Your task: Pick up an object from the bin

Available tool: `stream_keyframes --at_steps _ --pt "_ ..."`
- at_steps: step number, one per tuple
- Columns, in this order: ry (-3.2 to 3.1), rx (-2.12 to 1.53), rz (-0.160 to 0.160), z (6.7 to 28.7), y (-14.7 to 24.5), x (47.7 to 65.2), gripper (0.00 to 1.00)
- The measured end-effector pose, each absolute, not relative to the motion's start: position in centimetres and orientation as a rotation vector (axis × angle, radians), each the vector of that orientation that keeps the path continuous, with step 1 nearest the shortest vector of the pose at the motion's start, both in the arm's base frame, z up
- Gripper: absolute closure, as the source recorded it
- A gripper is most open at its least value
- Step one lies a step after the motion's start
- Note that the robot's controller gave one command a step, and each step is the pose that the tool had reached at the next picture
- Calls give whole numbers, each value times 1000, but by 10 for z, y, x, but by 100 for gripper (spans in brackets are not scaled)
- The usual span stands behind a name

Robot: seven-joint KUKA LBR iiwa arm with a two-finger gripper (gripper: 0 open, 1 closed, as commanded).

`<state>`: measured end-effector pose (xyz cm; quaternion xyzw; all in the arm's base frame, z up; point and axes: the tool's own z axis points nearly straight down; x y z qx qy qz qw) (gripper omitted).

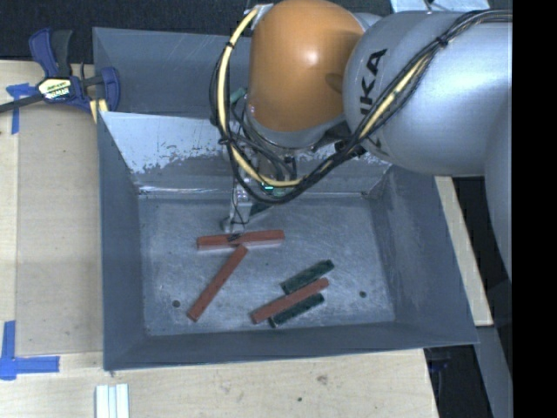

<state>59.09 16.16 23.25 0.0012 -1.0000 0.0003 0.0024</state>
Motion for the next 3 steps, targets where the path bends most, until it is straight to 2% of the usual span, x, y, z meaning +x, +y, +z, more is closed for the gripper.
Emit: stream_keyframes --at_steps 1,2,3 --pt "-3145 1 -2 237 161 593 0" --pt "-3141 119 0 174 166 584 0" --pt "-3144 -94 -2 126 177 592 0"
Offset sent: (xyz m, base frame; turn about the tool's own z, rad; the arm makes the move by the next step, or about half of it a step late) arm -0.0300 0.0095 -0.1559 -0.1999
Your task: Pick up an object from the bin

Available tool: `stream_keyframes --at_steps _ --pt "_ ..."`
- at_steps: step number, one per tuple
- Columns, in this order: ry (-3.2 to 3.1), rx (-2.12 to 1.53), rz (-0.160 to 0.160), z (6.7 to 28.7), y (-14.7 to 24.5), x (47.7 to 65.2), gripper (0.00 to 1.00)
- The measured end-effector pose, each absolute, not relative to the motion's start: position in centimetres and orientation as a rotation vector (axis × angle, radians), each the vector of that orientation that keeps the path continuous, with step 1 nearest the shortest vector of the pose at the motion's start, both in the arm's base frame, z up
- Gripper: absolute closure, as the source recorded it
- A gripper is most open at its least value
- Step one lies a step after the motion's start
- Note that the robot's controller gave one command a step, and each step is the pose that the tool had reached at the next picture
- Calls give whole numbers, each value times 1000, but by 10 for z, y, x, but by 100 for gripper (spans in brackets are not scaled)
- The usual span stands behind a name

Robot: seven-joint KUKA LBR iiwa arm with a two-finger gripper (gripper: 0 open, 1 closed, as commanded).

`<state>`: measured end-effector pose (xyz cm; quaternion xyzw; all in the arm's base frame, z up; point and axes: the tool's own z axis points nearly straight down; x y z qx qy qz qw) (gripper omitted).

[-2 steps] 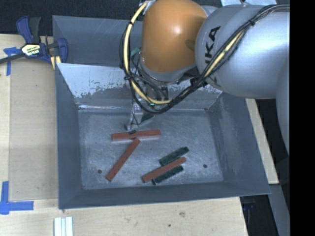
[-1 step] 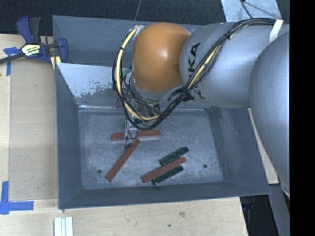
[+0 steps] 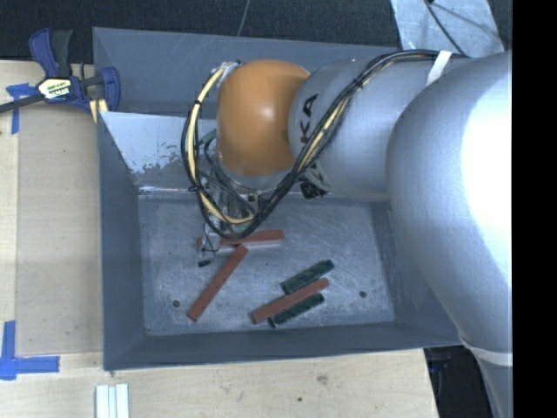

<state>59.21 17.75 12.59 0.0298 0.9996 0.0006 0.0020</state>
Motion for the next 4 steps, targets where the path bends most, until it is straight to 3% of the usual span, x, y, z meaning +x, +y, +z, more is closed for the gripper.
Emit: stream_keyframes --at_steps 1,2,3,4 --pt "3131 -257 1 115 150 595 0" --pt "3092 -500 -1 86 142 619 0" --pt "3033 -803 3 73 124 622 0" --pt "2930 -1121 1 71 39 614 0"
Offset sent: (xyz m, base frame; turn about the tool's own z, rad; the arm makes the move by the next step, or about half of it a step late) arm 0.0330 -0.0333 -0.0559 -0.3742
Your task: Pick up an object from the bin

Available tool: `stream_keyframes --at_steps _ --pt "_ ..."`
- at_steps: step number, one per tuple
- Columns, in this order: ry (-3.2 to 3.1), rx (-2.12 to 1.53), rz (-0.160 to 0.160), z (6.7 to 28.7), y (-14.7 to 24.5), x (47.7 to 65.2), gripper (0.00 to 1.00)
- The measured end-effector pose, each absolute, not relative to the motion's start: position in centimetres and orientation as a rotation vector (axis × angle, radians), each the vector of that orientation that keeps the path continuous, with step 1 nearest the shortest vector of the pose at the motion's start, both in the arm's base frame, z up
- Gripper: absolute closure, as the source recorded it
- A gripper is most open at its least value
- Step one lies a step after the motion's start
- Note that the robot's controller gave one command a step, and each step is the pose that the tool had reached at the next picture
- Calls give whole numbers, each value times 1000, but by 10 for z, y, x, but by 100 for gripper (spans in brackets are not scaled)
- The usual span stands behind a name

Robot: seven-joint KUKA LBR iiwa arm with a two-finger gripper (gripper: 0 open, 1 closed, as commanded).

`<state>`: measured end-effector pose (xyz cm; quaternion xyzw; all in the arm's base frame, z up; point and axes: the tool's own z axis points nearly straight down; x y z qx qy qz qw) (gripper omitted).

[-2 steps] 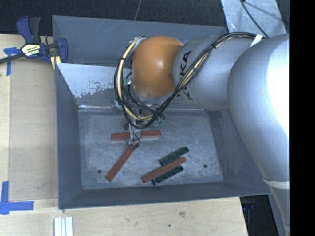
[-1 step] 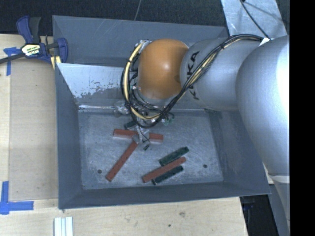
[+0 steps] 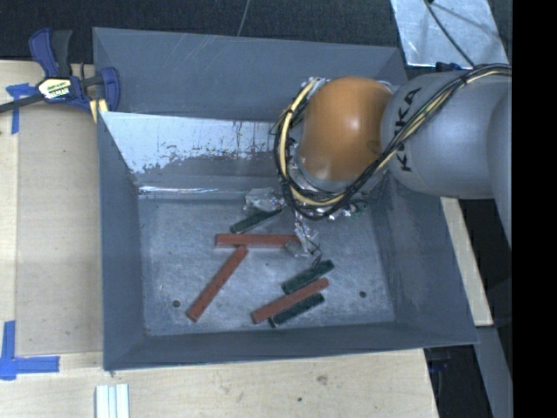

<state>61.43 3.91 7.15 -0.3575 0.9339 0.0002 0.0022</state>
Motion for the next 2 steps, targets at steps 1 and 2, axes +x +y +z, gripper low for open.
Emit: stream_keyframes --at_steps 1,2 --pt "2893 -1201 -9 76 54 604 100" --pt "2901 -1203 1 71 56 601 0"
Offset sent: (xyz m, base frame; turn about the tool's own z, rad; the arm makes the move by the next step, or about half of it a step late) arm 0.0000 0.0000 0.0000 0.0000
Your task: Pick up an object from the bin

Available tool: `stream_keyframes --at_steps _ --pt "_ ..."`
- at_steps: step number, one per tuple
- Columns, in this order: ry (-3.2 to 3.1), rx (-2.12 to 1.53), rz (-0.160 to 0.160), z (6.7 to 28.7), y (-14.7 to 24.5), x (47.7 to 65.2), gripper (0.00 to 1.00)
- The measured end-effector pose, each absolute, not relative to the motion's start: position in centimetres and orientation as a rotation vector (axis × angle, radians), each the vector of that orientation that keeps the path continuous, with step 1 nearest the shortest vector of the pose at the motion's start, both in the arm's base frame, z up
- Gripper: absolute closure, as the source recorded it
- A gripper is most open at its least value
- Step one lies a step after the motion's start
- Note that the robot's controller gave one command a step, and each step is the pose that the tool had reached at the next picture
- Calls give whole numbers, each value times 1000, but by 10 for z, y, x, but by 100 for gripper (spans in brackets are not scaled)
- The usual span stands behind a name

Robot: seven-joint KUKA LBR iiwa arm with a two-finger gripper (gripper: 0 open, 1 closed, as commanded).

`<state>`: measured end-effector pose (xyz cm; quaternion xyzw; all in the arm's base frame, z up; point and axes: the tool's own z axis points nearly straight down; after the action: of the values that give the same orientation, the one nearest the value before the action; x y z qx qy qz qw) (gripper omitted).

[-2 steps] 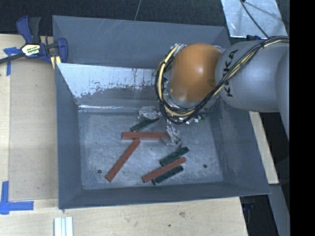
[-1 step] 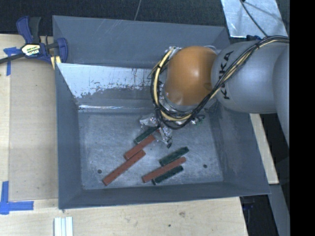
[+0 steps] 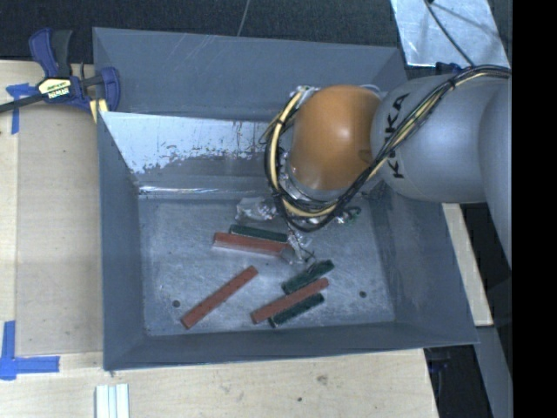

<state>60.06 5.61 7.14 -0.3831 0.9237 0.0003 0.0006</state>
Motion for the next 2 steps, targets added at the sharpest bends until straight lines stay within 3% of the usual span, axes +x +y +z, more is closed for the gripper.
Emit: stream_keyframes --at_steps 1,2 --pt "2899 -1200 -2 74 55 602 100" --pt "2899 -1199 -2 74 55 602 100"
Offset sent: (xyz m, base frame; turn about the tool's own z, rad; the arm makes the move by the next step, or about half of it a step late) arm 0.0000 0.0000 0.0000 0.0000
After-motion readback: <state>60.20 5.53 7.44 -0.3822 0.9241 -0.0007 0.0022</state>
